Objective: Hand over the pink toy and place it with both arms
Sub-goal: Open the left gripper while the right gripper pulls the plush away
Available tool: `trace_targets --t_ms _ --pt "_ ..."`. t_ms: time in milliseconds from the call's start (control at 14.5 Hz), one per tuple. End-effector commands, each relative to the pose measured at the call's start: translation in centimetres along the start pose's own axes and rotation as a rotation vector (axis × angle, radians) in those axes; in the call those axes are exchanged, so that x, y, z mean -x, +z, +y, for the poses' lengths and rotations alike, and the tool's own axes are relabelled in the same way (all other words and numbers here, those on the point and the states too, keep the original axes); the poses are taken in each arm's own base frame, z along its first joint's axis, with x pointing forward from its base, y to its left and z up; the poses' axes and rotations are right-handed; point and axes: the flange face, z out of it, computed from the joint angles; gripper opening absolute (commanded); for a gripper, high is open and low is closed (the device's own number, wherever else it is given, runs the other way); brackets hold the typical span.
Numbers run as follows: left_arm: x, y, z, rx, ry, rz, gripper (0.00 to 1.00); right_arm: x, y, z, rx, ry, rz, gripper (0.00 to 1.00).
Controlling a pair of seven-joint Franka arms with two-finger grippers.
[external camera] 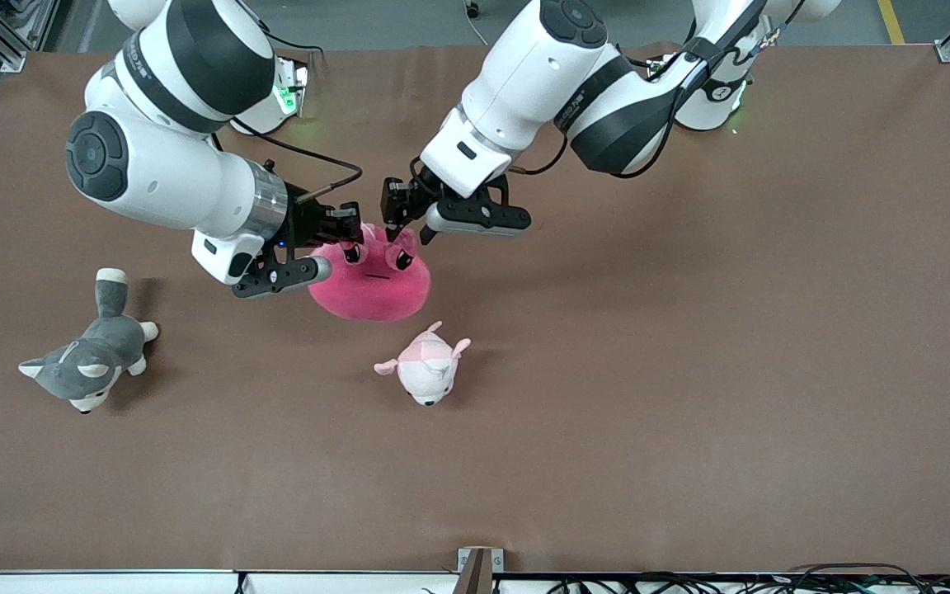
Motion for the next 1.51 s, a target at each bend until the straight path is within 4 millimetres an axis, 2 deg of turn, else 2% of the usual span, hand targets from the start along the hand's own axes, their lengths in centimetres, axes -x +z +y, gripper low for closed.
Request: trace_targets --t_ms 0,69,206,344,482,551,757,826,964,1032,1308,1377,1445 --pt "-1.3 -3.6 -0.2 -0.021 -0.003 0.055 1.00 -0.2 -1.3 1.3 -0.015 0.020 -0.013 0.00" --pt "-1.7 -4.8 -0.4 -0.044 -0.003 0.058 1.00 -0.4 -1.7 2.6 -0.013 0.035 -0.017 0.00" --pt "-4.0 -8.3 -2.1 -0.108 -0.004 0.079 1.00 -1.3 -3.3 6.0 -0.025 0.066 0.004 0.00" --pt "-5.6 -12.2 -4.0 -0.194 0.057 0.081 1.00 -1.9 -4.4 9.3 -0.030 0.068 0.006 0.00" --pt "-7.9 -16.1 -7.0 -0.283 0.083 0.078 1.00 -2.7 -4.9 14.4 -0.047 0.079 -0.022 0.00" --pt "-9.2 -17.9 -8.9 -0.328 0.088 0.071 1.00 -2.9 -5.2 15.9 -0.046 0.055 -0.017 0.00" --pt "-13.3 -20.7 -15.5 -0.442 0.161 -0.031 1.00 -4.3 -4.3 21.4 -0.035 0.022 -0.033 0.01" --pt "-14.8 -21.6 -17.7 -0.458 0.171 -0.047 1.00 -5.1 -2.9 22.5 -0.031 0.004 -0.051 0.01" --pt "-16.5 -23.3 -21.7 -0.486 0.197 -0.063 1.00 -6.4 -0.3 27.1 -0.024 -0.031 -0.094 0.02" --pt "-17.0 -24.3 -23.6 -0.504 0.206 -0.066 1.00 -6.7 0.2 29.1 -0.042 -0.052 -0.096 0.02" --pt "-16.8 -27.7 -30.1 -0.524 0.255 -0.102 1.00 -7.0 -0.3 32.1 -0.126 -0.119 -0.059 0.02" --pt "-16.6 -28.6 -31.3 -0.523 0.255 -0.103 1.00 -7.1 0.3 32.3 -0.131 -0.134 -0.067 0.02" --pt "-16.0 -29.4 -31.4 -0.533 0.252 -0.091 1.00 -7.4 0.9 32.4 -0.134 -0.142 -0.076 0.03"
